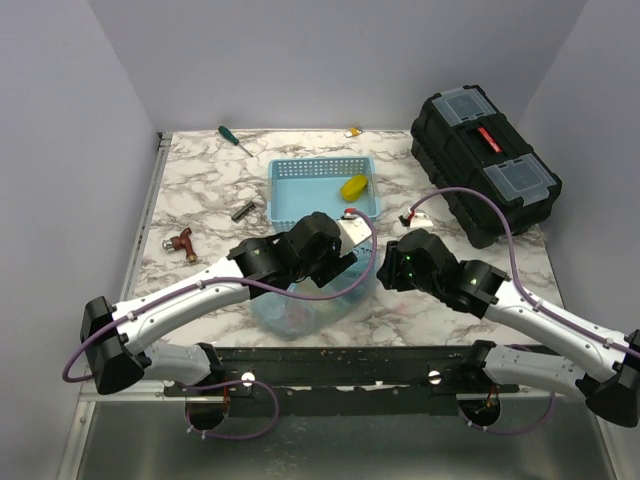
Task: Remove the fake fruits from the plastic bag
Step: Untie the plastic bag at the center of the board.
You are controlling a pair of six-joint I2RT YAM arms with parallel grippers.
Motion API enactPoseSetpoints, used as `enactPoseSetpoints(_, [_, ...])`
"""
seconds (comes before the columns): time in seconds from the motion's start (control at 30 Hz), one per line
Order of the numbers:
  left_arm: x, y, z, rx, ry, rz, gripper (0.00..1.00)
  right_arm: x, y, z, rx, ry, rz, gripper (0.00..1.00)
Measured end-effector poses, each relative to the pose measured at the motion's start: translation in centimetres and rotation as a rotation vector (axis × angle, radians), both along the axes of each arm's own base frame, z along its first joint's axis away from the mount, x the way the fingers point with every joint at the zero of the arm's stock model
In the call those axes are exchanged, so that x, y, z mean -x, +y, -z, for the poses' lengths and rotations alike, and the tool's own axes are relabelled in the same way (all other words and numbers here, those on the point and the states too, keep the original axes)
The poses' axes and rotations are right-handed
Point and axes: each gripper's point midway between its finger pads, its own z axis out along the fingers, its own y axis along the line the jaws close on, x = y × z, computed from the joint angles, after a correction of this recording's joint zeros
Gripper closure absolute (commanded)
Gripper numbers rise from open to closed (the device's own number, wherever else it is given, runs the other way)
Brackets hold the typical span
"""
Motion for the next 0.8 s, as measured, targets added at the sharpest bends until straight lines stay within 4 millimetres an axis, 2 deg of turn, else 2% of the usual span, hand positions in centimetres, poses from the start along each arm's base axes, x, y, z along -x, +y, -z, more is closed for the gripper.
enactPoseSetpoints(0.17, [-0.4,-0.2,1.3,-0.053,-0.004,0.006,0.5,-0.1,0.1,-0.5,-0.018,-0.013,-0.002,0.62])
enactPoseSetpoints(0.3, [-0.5,-0.1,1.5,-0.06,-0.011,0.004,0.78,-0.1,0.3,-0.5,-0.023,-0.016,-0.004,0.61])
enactPoseSetpoints(0.4, [-0.5,-0.1,1.5,-0.059,-0.009,0.0,0.94,-0.2,0.6,-0.7,-0.025,-0.02,-0.019,0.59])
enactPoseSetpoints(0.47, [-0.5,-0.1,1.6,-0.057,-0.004,-0.005,1.0,-0.3,1.1,-0.8,-0.027,-0.031,-0.045,0.57])
enactPoseSetpoints(0.53, [-0.4,-0.2,1.6,-0.05,0.002,-0.01,1.0,-0.4,1.8,-1.3,-0.039,-0.055,-0.098,0.53])
enactPoseSetpoints(0.7, [0.5,0.0,1.2,0.019,0.038,-0.004,1.0,0.2,4.5,-3.7,-0.143,-0.189,-0.307,0.33])
enactPoseSetpoints(0.8, [1.3,0.2,0.4,0.098,0.077,0.003,1.0,0.9,5.8,-5.3,-0.205,-0.288,-0.426,0.32])
